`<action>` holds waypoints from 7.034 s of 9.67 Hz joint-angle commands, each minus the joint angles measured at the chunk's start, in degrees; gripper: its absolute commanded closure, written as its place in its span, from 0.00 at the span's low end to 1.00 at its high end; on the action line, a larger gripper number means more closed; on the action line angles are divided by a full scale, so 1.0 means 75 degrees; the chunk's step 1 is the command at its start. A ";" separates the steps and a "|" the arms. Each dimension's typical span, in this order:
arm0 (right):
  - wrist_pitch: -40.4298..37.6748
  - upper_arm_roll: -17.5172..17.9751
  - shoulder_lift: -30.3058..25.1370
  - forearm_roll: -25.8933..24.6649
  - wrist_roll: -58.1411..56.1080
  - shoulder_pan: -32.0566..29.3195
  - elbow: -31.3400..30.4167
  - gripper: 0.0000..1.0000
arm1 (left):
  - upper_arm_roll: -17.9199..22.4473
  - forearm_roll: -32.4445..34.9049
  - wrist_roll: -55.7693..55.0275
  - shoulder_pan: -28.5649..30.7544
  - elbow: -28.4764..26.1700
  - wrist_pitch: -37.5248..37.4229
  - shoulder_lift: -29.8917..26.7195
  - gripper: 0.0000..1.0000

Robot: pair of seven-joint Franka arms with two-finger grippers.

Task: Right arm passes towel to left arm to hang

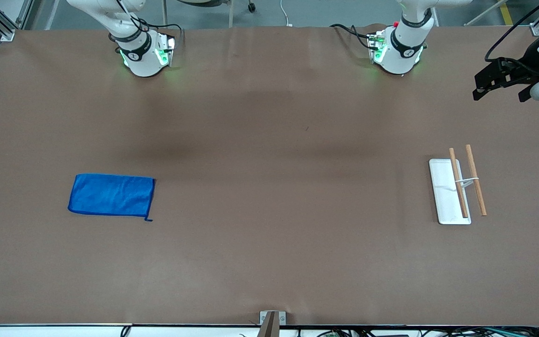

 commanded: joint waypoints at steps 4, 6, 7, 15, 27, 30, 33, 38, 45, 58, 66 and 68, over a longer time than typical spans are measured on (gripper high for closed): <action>-0.0022 0.0005 -0.0079 0.0111 0.0028 -0.0030 -0.0018 0.00 | 0.0032 0.0058 0.0093 -0.0045 -0.0135 -0.0087 0.0044 0.00; -0.0022 0.0005 -0.0068 0.0123 0.0028 -0.0042 -0.0018 0.00 | -0.0037 0.0058 -0.0129 -0.0080 -0.0135 -0.0075 0.0137 0.00; -0.0033 0.0005 -0.0068 0.0123 0.0028 -0.0042 -0.0006 0.00 | -0.0049 0.0023 -0.0141 -0.0080 -0.0019 -0.0075 0.0219 0.00; 0.2055 0.0040 0.1114 0.0053 -0.0545 0.0028 -0.1650 0.00 | 0.0021 -0.0036 -0.0223 -0.0057 0.0064 -0.0075 0.0184 0.00; 0.8850 0.0064 0.3928 0.0041 -0.0945 0.0227 -0.4940 0.28 | 0.0150 -0.0071 -0.0316 0.0002 0.0029 0.0183 0.0196 0.00; 0.8652 0.0087 0.4010 0.0111 -0.0828 0.0228 -0.4882 1.00 | 0.0161 -0.0024 -0.0282 0.0002 0.0017 0.0183 0.0196 0.00; 0.6402 0.0157 0.3533 0.0123 -0.0828 0.0251 -0.4055 1.00 | 0.0161 0.0011 -0.0200 -0.0010 -0.0006 0.0124 0.0184 0.00; 0.3426 0.0939 0.2560 0.0182 -0.0781 0.0356 -0.2737 1.00 | 0.0161 0.0023 -0.0129 -0.0021 -0.0006 -0.0063 0.0149 0.00; 0.4123 0.3668 0.1924 0.5715 -0.0664 0.0391 -0.2725 1.00 | 0.0150 -0.0687 0.0453 -0.0022 -0.0170 -0.0649 0.0231 0.00; 0.6259 0.6462 0.2275 1.2767 -0.0499 0.1012 -0.1343 1.00 | 0.1614 -0.9122 0.3831 0.0014 -0.5041 -0.0323 -0.0049 0.00; 0.6646 0.6462 0.2921 1.2756 -0.0534 0.1388 -0.0827 1.00 | -0.0506 -1.2771 0.4827 -0.0068 -0.7365 0.2737 -0.1327 0.02; 0.6658 0.6462 0.2921 1.2756 -0.0593 0.1399 -0.0838 1.00 | -0.0600 -1.3544 0.4839 -0.0150 -0.7377 0.2784 -0.1234 0.06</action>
